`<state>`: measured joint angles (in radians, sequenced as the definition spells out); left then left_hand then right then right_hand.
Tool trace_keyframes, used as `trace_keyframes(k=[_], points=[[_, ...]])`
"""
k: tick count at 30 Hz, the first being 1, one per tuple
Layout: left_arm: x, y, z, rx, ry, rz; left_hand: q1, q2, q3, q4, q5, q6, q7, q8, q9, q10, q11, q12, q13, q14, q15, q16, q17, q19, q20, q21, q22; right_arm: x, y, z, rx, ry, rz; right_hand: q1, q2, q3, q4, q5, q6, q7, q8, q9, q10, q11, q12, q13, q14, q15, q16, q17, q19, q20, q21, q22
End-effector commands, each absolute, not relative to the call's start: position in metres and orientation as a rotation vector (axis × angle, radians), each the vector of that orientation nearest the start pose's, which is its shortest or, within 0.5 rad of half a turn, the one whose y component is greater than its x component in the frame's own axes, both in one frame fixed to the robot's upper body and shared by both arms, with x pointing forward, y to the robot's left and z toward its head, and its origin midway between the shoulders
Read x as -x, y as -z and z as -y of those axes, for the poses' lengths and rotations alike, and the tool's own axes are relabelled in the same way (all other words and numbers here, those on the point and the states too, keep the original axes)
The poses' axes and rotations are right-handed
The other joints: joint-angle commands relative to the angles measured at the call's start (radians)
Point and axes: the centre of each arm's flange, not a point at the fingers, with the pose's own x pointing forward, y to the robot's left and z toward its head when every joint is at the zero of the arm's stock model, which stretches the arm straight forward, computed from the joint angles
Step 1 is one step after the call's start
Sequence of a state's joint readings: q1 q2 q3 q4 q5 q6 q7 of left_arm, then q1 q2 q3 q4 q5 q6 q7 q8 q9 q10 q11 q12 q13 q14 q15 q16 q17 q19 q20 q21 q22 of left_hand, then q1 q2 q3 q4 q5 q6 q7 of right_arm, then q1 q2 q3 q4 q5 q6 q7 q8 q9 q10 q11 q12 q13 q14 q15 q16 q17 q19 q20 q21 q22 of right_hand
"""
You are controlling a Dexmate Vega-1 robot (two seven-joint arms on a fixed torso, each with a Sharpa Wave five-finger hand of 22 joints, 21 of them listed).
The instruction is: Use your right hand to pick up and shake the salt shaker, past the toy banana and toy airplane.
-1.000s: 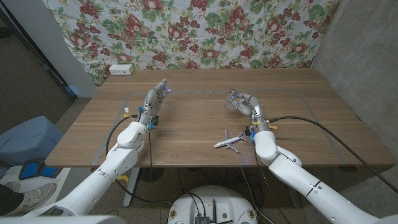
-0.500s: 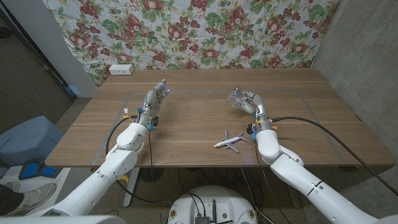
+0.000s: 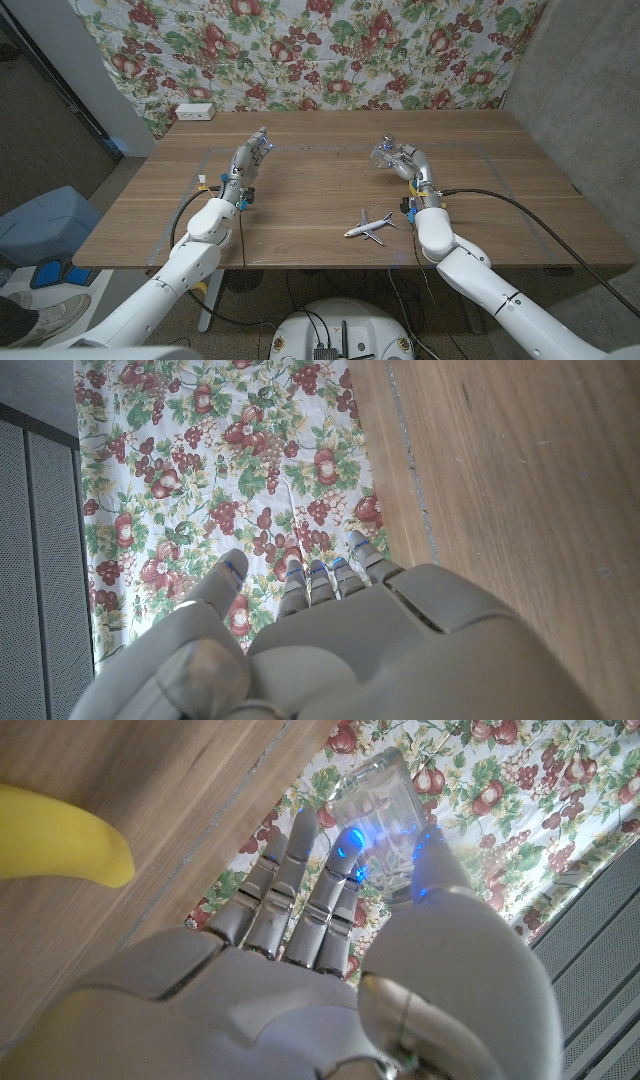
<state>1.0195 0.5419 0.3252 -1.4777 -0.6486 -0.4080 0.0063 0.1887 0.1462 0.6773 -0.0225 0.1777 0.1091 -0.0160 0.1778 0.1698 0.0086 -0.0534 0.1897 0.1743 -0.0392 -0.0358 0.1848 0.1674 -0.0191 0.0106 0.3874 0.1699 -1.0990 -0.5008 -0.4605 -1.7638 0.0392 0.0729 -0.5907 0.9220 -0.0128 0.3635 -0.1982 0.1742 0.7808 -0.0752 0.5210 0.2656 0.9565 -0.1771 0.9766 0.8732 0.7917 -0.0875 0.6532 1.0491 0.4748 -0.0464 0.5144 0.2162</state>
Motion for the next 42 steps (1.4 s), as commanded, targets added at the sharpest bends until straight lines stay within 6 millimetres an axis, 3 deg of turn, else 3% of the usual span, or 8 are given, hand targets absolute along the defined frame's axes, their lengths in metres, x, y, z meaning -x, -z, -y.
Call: trace_keyframes(k=[1,25,42], points=[[-0.6,0.052,-0.286,0.077,0.217,0.696,0.006,0.033,0.0,-0.002,0.003,0.008,-0.003,0.003,0.004,0.004,-0.002,0.001,0.002,0.005,-0.009,-0.002,0.003,0.001,0.002,-0.005,0.003,-0.56,0.066,0.204,0.238,0.169,0.72,0.103,0.107,0.033,0.036,0.005,0.248,0.063,0.038,0.173,-0.005,-0.002,0.005,0.004,0.009,-0.134,-0.006,0.005,-0.006,-0.01,0.006,0.005],[-0.602,0.05,-0.287,0.079,0.221,0.698,0.005,0.033,0.0,-0.003,0.003,0.007,-0.003,0.003,0.004,0.004,-0.003,0.001,0.002,0.005,-0.011,-0.003,0.003,0.005,0.0,-0.012,0.003,-0.557,0.077,0.217,-0.025,0.366,0.798,0.104,0.111,0.034,0.038,0.006,0.244,0.069,0.035,0.179,-0.01,-0.001,0.013,0.003,0.012,-0.134,-0.022,0.026,-0.01,-0.006,0.021,0.006],[-0.605,0.049,-0.288,0.078,0.223,0.696,0.003,0.034,0.0,-0.003,0.004,0.008,-0.003,0.003,0.004,0.004,-0.001,0.001,0.002,0.005,-0.01,-0.003,0.004,0.007,0.0,-0.018,0.003,-0.558,0.074,0.219,0.01,0.347,0.79,0.104,0.112,0.034,0.038,0.007,0.243,0.068,0.034,0.183,-0.013,0.001,0.019,0.002,0.015,-0.134,-0.033,0.043,-0.014,-0.006,0.032,0.006]])
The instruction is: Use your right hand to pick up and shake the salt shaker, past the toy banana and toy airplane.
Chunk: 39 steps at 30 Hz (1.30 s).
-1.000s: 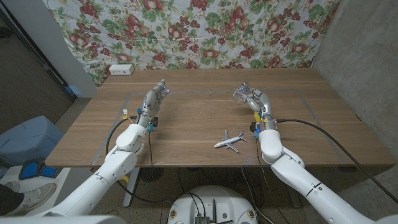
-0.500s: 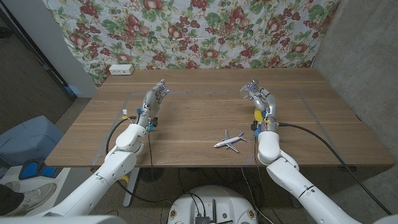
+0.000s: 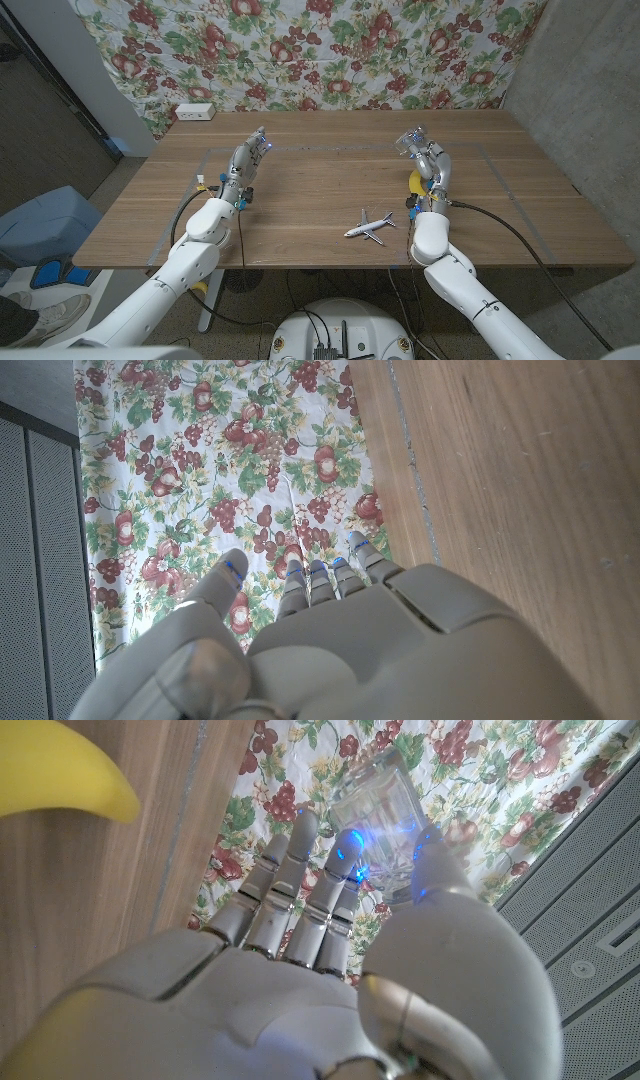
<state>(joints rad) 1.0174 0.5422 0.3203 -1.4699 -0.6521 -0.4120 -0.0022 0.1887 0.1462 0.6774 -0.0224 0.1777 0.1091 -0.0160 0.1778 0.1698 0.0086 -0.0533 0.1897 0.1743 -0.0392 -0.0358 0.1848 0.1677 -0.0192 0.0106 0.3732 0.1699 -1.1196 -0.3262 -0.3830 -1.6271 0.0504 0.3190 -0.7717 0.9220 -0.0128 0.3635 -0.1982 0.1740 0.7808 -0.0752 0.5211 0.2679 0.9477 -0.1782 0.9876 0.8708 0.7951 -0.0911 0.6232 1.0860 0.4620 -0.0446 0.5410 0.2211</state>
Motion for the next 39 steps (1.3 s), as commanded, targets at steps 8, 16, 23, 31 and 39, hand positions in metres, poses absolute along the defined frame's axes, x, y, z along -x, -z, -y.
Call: trace_keyframes(k=[8,16,23,31,39], points=[[-0.606,0.048,-0.287,0.078,0.224,0.696,0.003,0.034,0.001,-0.004,0.004,0.008,-0.003,0.003,0.004,0.004,-0.001,0.001,0.002,0.005,-0.008,-0.003,0.003,0.008,0.0,-0.006,0.003,-0.558,0.067,0.219,0.102,0.295,0.765,0.104,0.112,0.035,0.038,0.007,0.243,0.066,0.034,0.182,-0.008,0.001,0.008,0.003,0.011,-0.13,-0.008,0.011,-0.001,-0.008,0.011,0.001],[-0.608,0.046,-0.287,0.076,0.226,0.695,0.003,0.034,0.0,-0.004,0.004,0.008,-0.003,0.003,0.004,0.004,0.0,0.001,0.002,0.005,-0.01,-0.003,0.003,0.009,0.0,-0.009,0.004,-0.56,0.059,0.216,0.235,0.216,0.725,0.102,0.11,0.034,0.039,0.007,0.244,0.062,0.032,0.181,-0.008,0.002,0.01,0.001,0.008,-0.129,-0.016,0.016,-0.001,-0.009,0.016,0.002],[-0.61,0.044,-0.286,0.073,0.227,0.693,0.003,0.034,0.0,-0.005,0.004,0.009,-0.003,0.003,0.004,0.004,-0.002,0.001,0.002,0.005,-0.01,-0.003,0.003,0.009,0.0,-0.012,0.004,-0.563,0.054,0.215,0.303,0.155,0.681,0.102,0.11,0.034,0.039,0.006,0.245,0.062,0.03,0.178,-0.008,0.004,0.01,-0.004,0.008,-0.131,-0.021,0.02,-0.002,-0.008,0.021,0.001],[-0.611,0.043,-0.285,0.073,0.227,0.692,0.003,0.035,0.0,-0.005,0.004,0.009,-0.003,0.003,0.004,0.004,-0.002,0.001,0.002,0.005,-0.009,-0.003,0.003,0.01,0.001,-0.015,0.004,-0.567,0.051,0.216,0.366,0.096,0.632,0.102,0.109,0.034,0.039,0.006,0.247,0.061,0.029,0.178,-0.009,0.009,0.011,-0.007,0.009,-0.13,-0.027,0.026,-0.002,-0.005,0.026,0.001],[-0.613,0.043,-0.283,0.074,0.227,0.691,0.002,0.035,0.0,-0.005,0.004,0.009,-0.004,0.003,0.004,0.004,-0.002,0.001,0.002,0.005,-0.01,-0.003,0.003,0.011,0.001,-0.018,0.004,-0.569,0.048,0.216,0.397,0.072,0.604,0.101,0.109,0.034,0.039,0.006,0.246,0.061,0.029,0.179,-0.008,0.009,0.013,-0.007,0.009,-0.13,-0.033,0.03,-0.003,-0.004,0.03,0.001]])
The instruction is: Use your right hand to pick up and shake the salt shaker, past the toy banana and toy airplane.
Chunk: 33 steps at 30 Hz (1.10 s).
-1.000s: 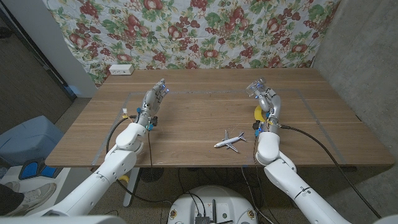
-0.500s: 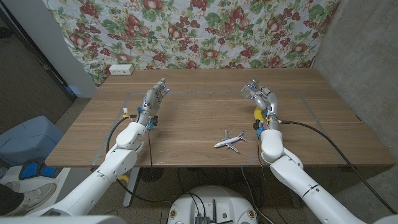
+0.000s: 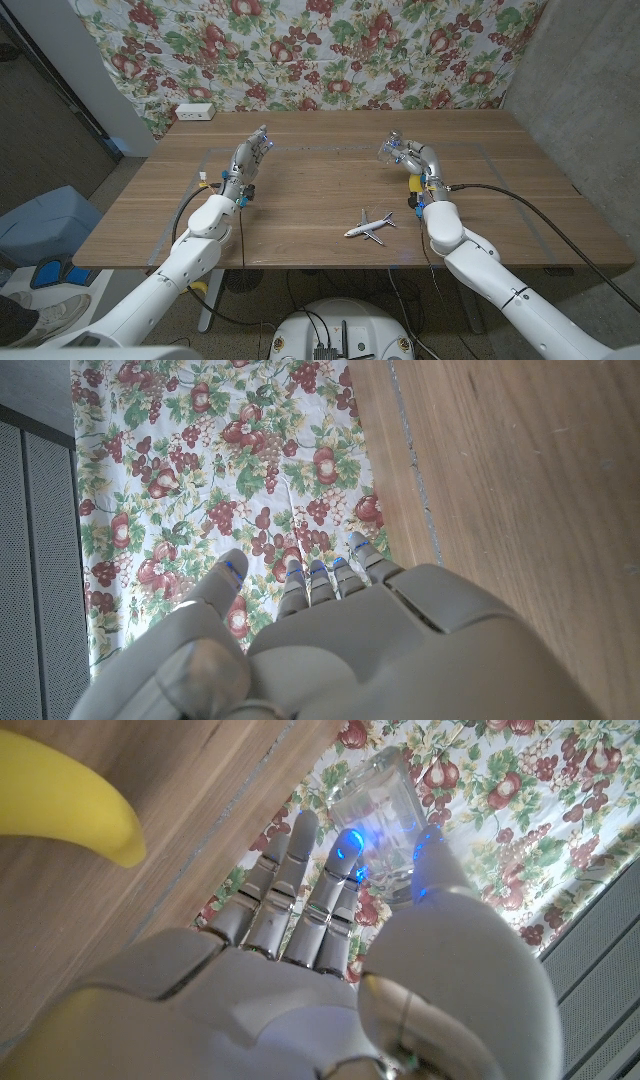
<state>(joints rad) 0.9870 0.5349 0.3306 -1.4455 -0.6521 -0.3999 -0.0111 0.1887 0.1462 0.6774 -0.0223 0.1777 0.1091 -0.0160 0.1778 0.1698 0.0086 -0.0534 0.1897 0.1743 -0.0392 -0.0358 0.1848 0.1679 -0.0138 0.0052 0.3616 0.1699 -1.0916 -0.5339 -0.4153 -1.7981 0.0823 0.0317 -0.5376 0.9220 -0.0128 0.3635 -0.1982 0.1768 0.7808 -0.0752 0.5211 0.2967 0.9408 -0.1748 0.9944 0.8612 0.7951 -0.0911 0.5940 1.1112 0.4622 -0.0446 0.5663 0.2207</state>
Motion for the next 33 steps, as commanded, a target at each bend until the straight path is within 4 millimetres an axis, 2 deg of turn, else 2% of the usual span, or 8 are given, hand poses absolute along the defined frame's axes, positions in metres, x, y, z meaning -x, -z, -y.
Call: trace_keyframes(k=[1,19,33], points=[[-0.6128,0.0427,-0.283,0.074,0.226,0.691,0.002,0.035,0.0,-0.005,0.004,0.009,-0.003,0.003,0.004,0.004,-0.002,0.001,0.002,0.005,-0.009,-0.003,0.003,0.006,0.006,-0.007,0.004,-0.5691,0.0482,0.2165,0.397,0.071,0.603,0.101,0.108,0.034,0.039,0.003,0.246,0.061,0.029,0.15,-0.001,0.006,0.006,0.001,0.01,-0.13,-0.004,0.005,-0.003,-0.004,0.006,0.001],[-0.6151,0.0417,-0.2803,0.073,0.223,0.688,0.001,0.035,0.001,-0.006,0.004,0.009,-0.002,0.003,0.004,0.005,-0.001,0.001,0.002,0.005,-0.01,-0.003,0.003,0.009,0.006,-0.013,0.004,-0.5734,0.0474,0.2195,0.385,0.083,0.61,0.102,0.108,0.035,0.037,0.003,0.249,0.062,0.028,0.15,-0.005,0.009,0.01,-0.001,0.014,-0.13,-0.014,0.018,-0.009,-0.001,0.015,0.0],[-0.617,0.0395,-0.2783,0.072,0.224,0.688,0.001,0.035,0.0,-0.006,0.004,0.009,-0.003,0.003,0.004,0.004,-0.001,0.001,0.002,0.006,-0.01,-0.003,0.003,0.01,0.005,-0.017,0.004,-0.57,0.0569,0.2219,0.228,0.25,0.723,0.102,0.109,0.035,0.038,0.003,0.247,0.063,0.026,0.152,-0.006,0.005,0.014,-0.002,0.017,-0.13,-0.022,0.027,-0.013,-0.005,0.023,-0.001]])
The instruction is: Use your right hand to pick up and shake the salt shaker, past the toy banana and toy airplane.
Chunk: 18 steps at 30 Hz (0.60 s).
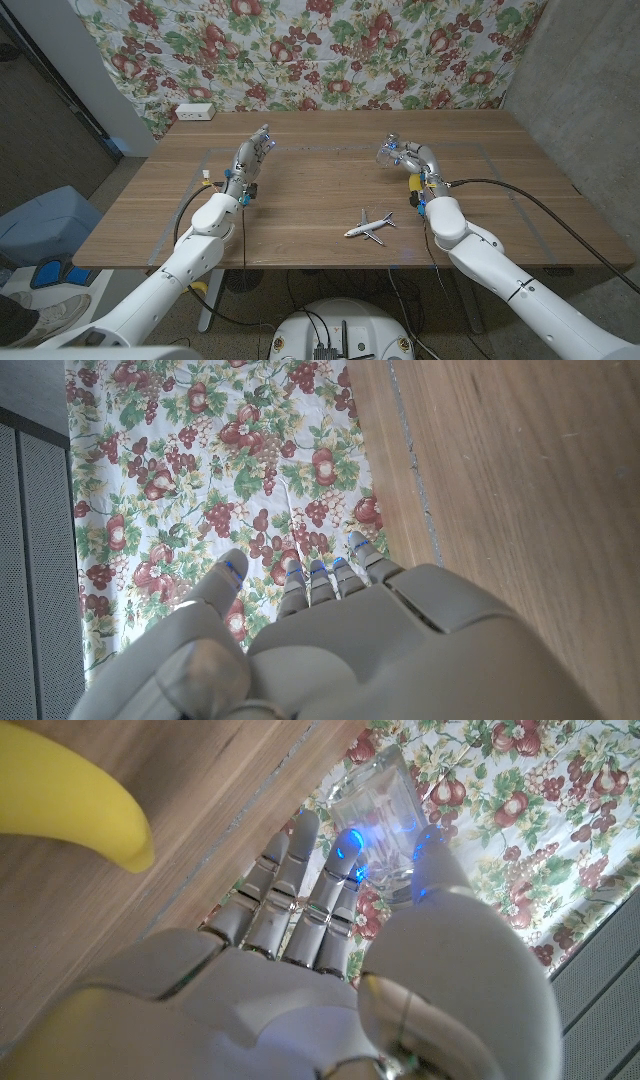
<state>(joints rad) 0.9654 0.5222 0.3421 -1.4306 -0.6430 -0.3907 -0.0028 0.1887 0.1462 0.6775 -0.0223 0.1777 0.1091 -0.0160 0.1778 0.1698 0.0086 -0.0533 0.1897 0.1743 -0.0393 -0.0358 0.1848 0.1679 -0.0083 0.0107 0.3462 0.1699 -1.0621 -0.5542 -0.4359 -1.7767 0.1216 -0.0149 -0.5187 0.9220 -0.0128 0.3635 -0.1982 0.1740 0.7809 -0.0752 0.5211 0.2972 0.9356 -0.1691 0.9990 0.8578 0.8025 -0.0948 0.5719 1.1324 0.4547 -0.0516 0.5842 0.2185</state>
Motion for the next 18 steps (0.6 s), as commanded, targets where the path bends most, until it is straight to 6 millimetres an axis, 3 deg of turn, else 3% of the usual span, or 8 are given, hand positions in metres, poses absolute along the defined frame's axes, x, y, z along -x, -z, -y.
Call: trace_keyframes(k=[1,18], points=[[-0.6171,0.0394,-0.2782,0.071,0.224,0.688,0.001,0.035,0.0,-0.006,0.004,0.009,-0.003,0.003,0.004,0.004,0.0,0.001,0.002,0.005,-0.01,-0.003,0.003,0.005,0.0,-0.002,0.004,-0.5697,0.0577,0.2221,0.213,0.261,0.731,0.103,0.109,0.036,0.038,0.006,0.245,0.063,0.026,0.153,-0.001,-0.002,0.009,0.0,0.01,-0.127,-0.001,0.006,-0.006,0.001,0.006,0.001],[-0.6173,0.0381,-0.2787,0.072,0.225,0.693,0.0,0.035,0.001,-0.006,0.004,0.01,-0.003,0.003,0.004,0.005,-0.002,0.001,0.002,0.006,-0.01,-0.003,0.003,0.007,0.0,-0.007,0.004,-0.5681,0.067,0.224,0.059,0.393,0.787,0.103,0.11,0.037,0.038,0.006,0.243,0.064,0.025,0.156,-0.006,-0.004,0.013,0.001,0.013,-0.128,-0.012,0.016,-0.01,-0.001,0.015,0.0]])
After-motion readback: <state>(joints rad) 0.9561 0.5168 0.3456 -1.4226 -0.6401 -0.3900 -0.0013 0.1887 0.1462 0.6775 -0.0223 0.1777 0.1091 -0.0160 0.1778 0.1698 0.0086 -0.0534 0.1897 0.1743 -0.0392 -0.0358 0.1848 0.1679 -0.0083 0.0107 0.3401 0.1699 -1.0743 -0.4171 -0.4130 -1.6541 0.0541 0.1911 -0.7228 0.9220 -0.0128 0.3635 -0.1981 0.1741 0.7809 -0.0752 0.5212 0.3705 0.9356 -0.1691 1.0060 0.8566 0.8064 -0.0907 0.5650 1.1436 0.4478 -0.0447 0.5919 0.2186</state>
